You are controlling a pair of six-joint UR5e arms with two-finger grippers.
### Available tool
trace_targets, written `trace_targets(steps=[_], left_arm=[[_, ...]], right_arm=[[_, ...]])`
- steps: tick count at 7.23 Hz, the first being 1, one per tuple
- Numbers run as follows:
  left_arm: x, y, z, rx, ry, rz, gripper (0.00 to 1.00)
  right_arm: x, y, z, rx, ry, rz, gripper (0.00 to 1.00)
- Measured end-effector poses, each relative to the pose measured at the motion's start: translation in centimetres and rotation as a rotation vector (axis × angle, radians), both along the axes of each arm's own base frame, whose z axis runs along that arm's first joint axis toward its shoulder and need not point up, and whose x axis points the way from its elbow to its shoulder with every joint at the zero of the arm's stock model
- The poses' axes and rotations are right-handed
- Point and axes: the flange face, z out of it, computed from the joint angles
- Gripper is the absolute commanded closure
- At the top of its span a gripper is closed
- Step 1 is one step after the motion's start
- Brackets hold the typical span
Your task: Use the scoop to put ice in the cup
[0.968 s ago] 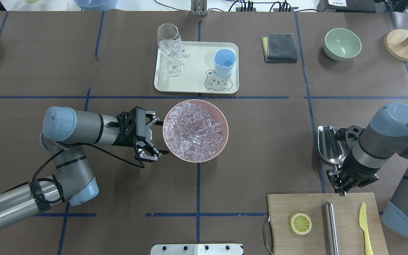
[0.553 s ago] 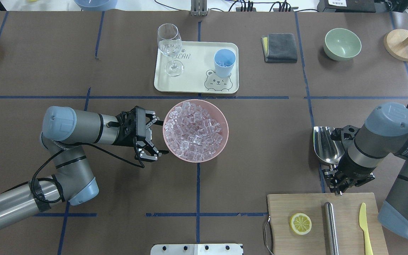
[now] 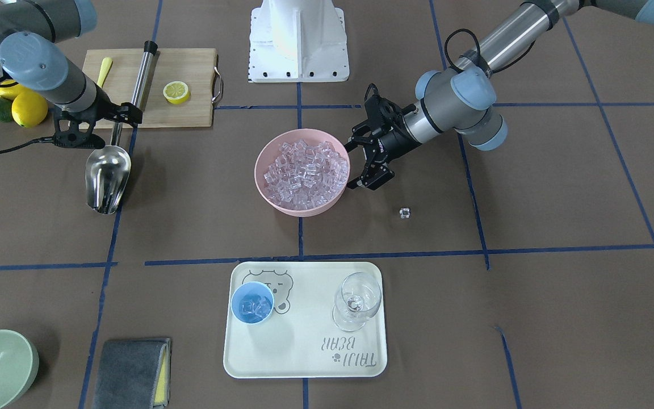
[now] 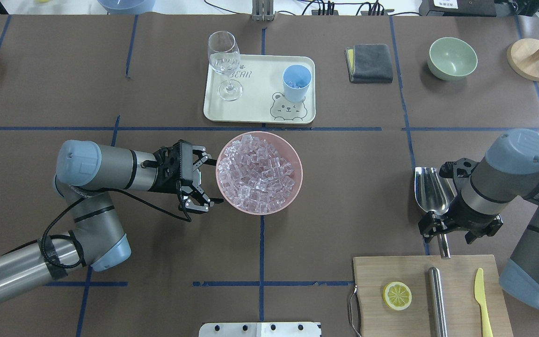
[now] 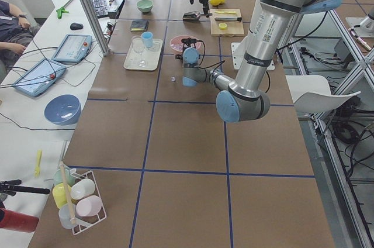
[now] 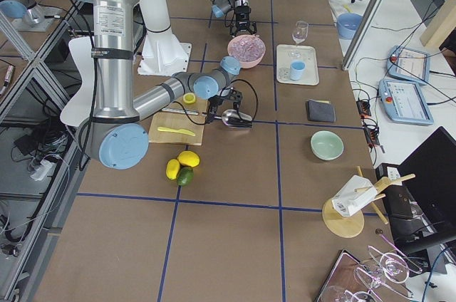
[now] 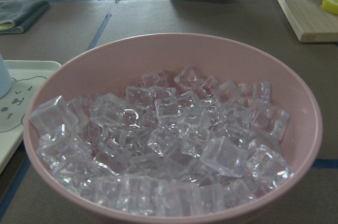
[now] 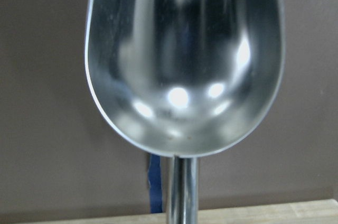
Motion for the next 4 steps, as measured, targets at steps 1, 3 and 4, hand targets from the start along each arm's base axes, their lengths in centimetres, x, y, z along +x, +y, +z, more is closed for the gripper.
trace_targets(steps=[1,3,4], left_arm=[[0.0,0.0,0.0,0.0,0.0,0.0,0.0],[0.0,0.0,0.0,0.0,0.0,0.0,0.0],[0.0,0.0,0.1,-0.001,0.0,0.0,0.0]], right_arm=[[1.4,-1.9,-0.8,0.039,0.005,0.057,0.0],[5.3,-6.7,-2.1,0.145,0.016,0.157,0.0],[8.6,-8.9,-1.7,0.226,0.015,0.142,0.0]])
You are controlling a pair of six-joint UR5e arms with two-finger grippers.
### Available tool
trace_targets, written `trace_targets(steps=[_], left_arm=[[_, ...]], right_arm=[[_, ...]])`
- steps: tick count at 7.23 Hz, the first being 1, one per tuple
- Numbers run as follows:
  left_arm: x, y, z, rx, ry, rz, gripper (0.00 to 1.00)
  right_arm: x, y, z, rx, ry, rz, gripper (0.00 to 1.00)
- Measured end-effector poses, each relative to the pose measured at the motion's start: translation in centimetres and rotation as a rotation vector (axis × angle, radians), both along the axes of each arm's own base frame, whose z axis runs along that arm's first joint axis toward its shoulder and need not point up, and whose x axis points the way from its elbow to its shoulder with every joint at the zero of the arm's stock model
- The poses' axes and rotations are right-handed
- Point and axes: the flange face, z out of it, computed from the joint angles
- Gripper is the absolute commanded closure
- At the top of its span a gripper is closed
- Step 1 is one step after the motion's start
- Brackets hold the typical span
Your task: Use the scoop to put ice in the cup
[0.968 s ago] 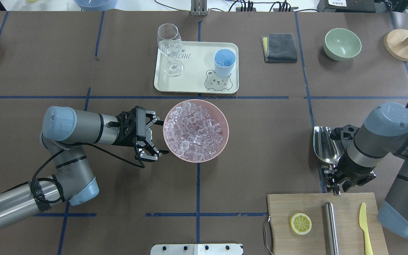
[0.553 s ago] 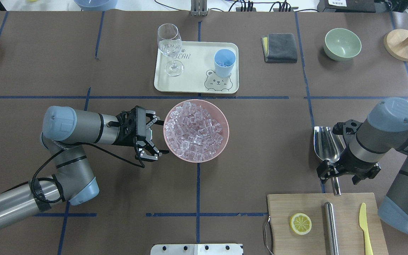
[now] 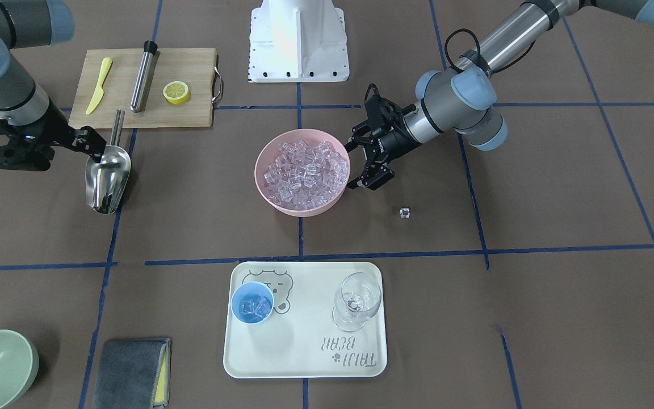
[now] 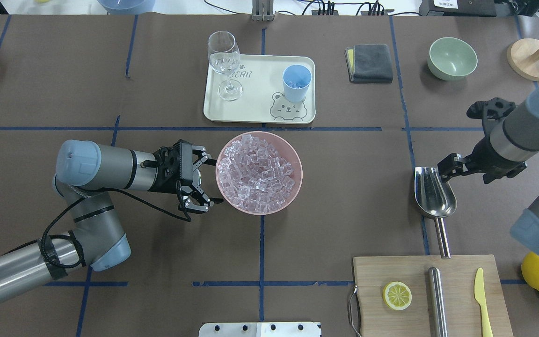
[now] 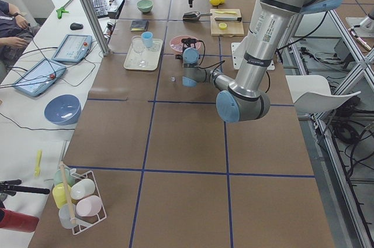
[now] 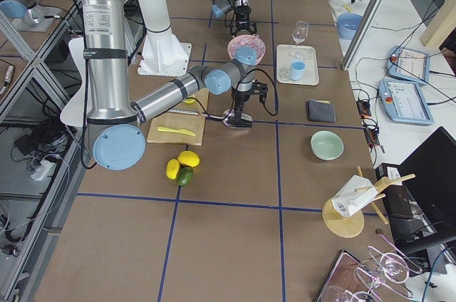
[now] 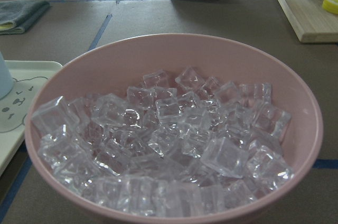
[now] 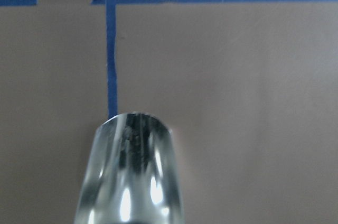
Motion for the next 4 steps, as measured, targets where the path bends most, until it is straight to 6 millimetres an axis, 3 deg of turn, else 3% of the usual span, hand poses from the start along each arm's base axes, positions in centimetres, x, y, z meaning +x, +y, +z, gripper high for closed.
trace_targets(steps=[2,4], left_arm=[[-0.1,-0.1,0.1,-0.002,-0.001,-0.002,0.0],[-0.7,-0.6,0.4,-0.006,-0.005,-0.013,0.0]], right_arm=[[7.8,-3.3,3.0,0.127,0.028,-0.067,0.0],[16.3,-5.2,7.9,0.186,0.022,-0.128,0.0]])
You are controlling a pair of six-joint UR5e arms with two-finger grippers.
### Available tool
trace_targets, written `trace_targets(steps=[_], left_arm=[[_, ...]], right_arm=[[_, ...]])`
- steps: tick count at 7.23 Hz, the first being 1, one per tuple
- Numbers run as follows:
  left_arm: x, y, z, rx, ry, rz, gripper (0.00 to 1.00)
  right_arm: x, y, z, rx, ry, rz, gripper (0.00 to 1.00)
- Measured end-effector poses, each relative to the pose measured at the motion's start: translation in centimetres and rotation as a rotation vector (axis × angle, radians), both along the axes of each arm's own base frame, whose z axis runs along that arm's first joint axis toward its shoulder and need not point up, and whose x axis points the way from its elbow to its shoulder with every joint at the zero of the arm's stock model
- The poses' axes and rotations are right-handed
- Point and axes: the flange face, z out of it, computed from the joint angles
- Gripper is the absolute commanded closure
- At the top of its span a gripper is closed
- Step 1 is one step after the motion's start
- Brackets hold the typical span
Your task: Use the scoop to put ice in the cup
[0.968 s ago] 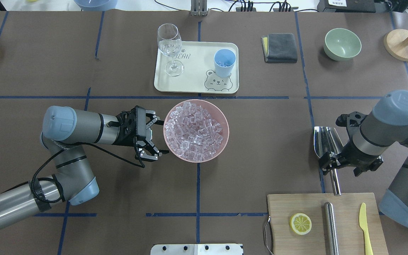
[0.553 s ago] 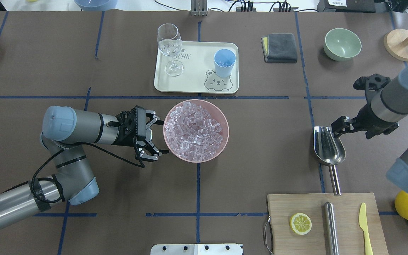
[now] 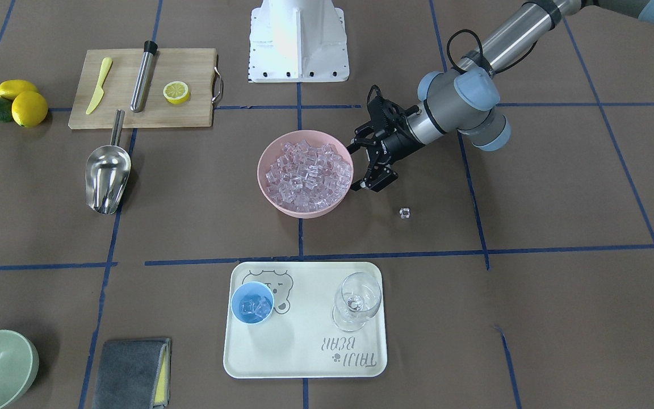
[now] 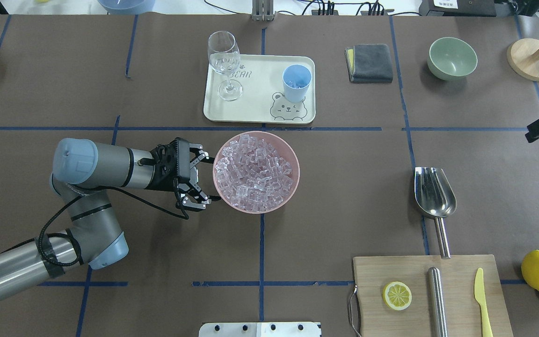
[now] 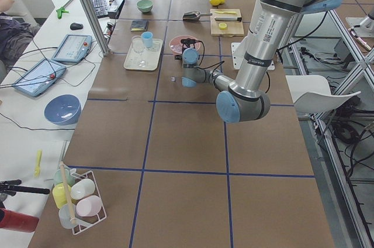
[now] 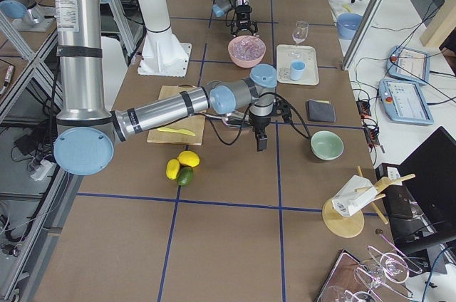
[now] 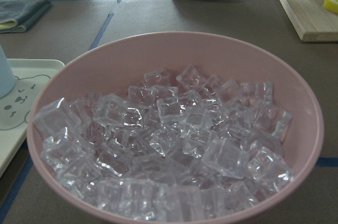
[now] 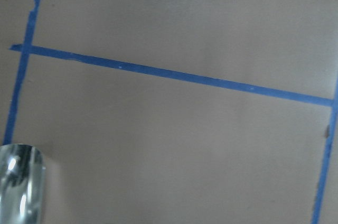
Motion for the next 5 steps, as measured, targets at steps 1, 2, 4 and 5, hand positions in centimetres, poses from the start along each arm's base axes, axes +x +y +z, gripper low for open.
trace_targets(steps=[1,2,4,5], left_arm=[[-0.5,-0.6,0.3,-0.004,-0.005,-0.011,0.0],[-1.2,-1.4,0.5,-0.008,-0.012,-0.025,0.0],[-3.8,-3.2,1.9,-0.02,-0.033,-0.067,0.0],[-5.8,-4.5,2.9,-0.031,-0.046,-0.092,0.0]], right_arm=[[4.2,-0.1,2.6,0.023,-0.001,-0.02,0.0],[8.1,0.3,5.2,0.041,-0.003,-0.036,0.0],[14.3,2.8,11.2,0.039,-0.012,-0.052,0.0],[16.3,4.7,14.1,0.012,-0.015,-0.044,0.0]])
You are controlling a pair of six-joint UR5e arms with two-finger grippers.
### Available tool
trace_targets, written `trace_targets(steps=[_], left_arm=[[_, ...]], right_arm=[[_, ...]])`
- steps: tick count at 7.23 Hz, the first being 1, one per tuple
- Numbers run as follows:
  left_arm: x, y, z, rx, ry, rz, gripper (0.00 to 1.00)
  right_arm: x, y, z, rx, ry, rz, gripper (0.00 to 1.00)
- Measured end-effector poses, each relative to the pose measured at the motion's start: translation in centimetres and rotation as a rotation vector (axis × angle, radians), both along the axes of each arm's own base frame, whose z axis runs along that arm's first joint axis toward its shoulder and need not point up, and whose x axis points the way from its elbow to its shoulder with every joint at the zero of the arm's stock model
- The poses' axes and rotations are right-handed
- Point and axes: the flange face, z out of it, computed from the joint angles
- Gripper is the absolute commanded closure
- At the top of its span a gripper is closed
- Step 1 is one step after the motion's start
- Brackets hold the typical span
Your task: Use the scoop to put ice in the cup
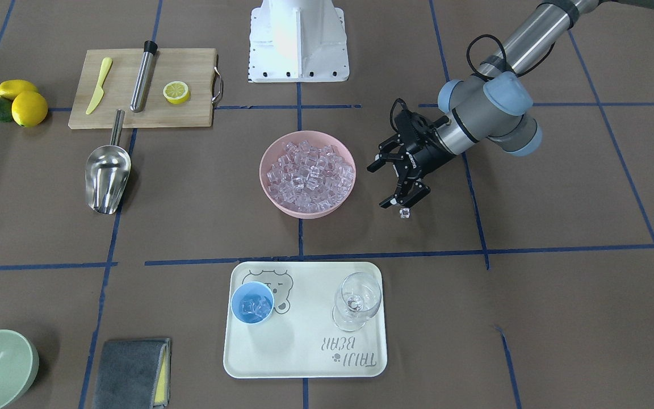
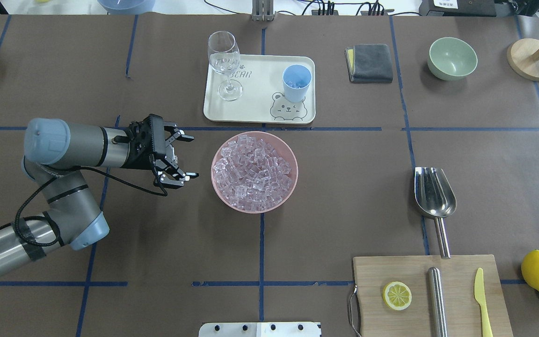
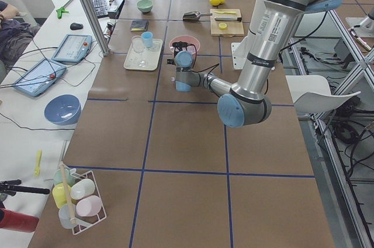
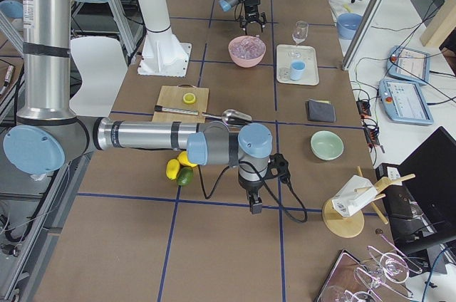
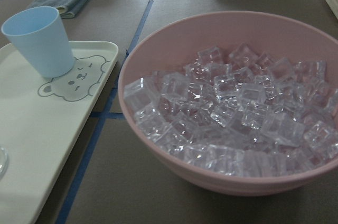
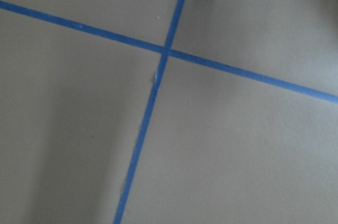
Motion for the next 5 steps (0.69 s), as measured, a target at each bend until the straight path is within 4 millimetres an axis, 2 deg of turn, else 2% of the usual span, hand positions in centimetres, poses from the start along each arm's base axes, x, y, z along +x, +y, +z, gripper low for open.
trace_targets(steps=[1,2,3,5], left_arm=[[-2.5,-1.9,1.1,-0.026,-0.03,-0.021,0.0],[-5.4,-4.3,2.0,-0.069,-0.074,-0.046,0.0],[-8.7,-6.9,2.9,-0.117,-0.125,-0.081,0.0],[-15.0,-11.2,5.5,-0.141,-0.28,-0.153,0.0]], right_arm=[[1.0,1.7,1.8,-0.027,-0.002,0.011,0.0],[1.3,2.3,2.3,-0.039,-0.002,0.022,0.0],[1.5,2.3,1.9,-0.045,-0.002,0.043,0.0],[1.4,1.6,-0.6,-0.06,-0.009,0.12,0.0]])
